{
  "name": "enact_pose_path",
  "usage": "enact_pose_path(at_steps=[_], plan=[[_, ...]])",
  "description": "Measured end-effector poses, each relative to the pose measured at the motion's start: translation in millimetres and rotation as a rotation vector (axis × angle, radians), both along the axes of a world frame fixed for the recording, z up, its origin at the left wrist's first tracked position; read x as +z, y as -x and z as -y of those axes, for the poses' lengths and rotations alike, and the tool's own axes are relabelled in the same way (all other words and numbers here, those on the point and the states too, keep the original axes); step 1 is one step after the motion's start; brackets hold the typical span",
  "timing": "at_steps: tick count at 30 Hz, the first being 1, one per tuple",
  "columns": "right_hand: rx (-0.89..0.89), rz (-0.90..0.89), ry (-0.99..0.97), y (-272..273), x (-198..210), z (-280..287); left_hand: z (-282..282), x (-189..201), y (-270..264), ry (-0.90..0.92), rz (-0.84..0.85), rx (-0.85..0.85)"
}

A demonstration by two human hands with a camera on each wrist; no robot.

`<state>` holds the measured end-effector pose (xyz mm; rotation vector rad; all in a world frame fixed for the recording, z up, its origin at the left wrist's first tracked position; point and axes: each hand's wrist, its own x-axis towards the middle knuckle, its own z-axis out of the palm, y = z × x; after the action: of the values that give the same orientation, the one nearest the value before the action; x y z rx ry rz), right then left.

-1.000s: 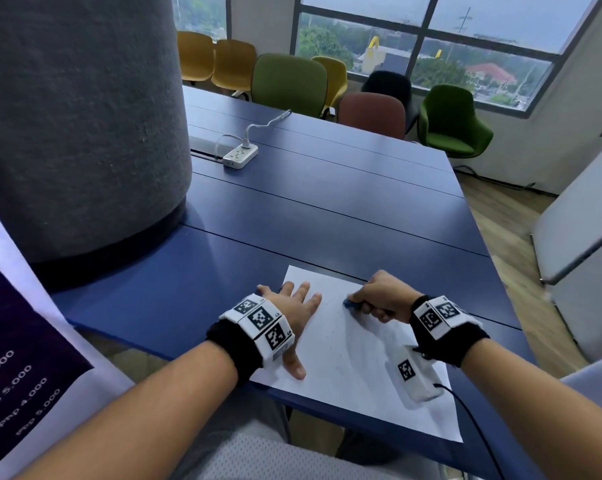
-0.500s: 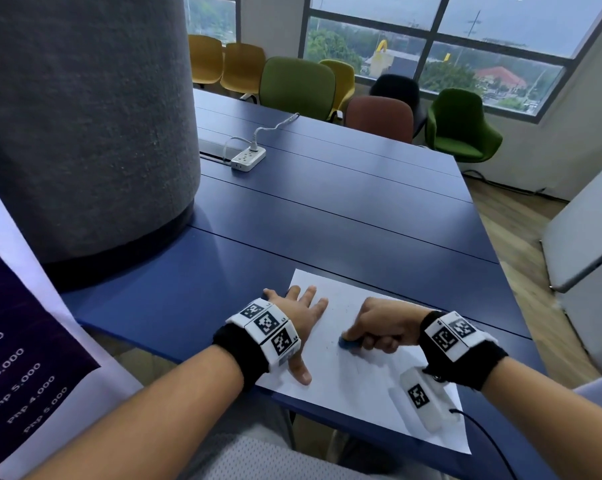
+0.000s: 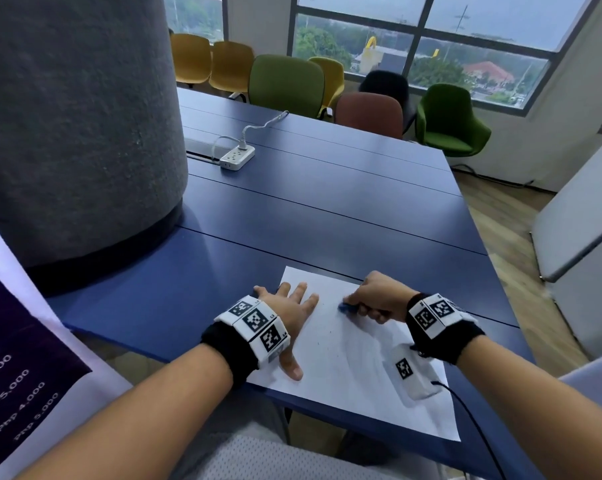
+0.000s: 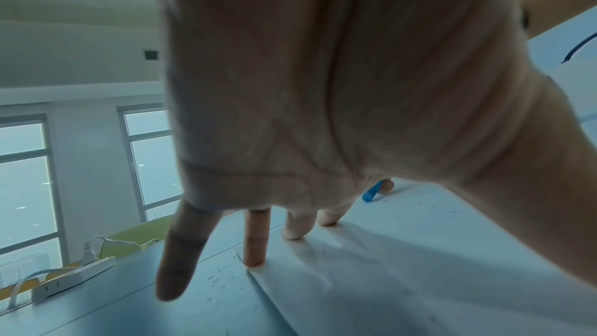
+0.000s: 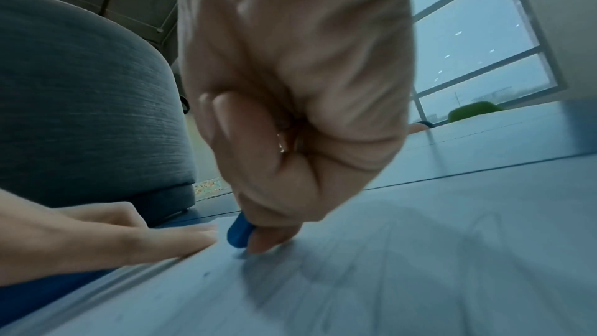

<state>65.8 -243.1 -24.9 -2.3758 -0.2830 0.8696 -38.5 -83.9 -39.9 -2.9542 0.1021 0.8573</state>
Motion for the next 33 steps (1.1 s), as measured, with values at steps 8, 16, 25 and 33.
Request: enact_pose_path(at_steps=[8, 16, 25, 33], plan=[[-0.014, -0.041, 0.008, -7.9, -1.4, -0.5, -0.6, -3.5, -3.0, -0.021, 0.004, -0.021], [0.027, -0.135, 0.043, -8.9, -1.3, -0.4, 1.8, -3.8, -5.1, -0.051, 0.002, -0.025], [0.022, -0.094, 0.065, -6.1, -1.0, 1.5, 1.7, -3.5, -4.9, -0.048, 0.003, -0.014], [0.107, -0.053, 0.062, -0.8, -4.5, 6.9, 1.8, -3.5, -3.9, -0.037, 0.007, -0.011]])
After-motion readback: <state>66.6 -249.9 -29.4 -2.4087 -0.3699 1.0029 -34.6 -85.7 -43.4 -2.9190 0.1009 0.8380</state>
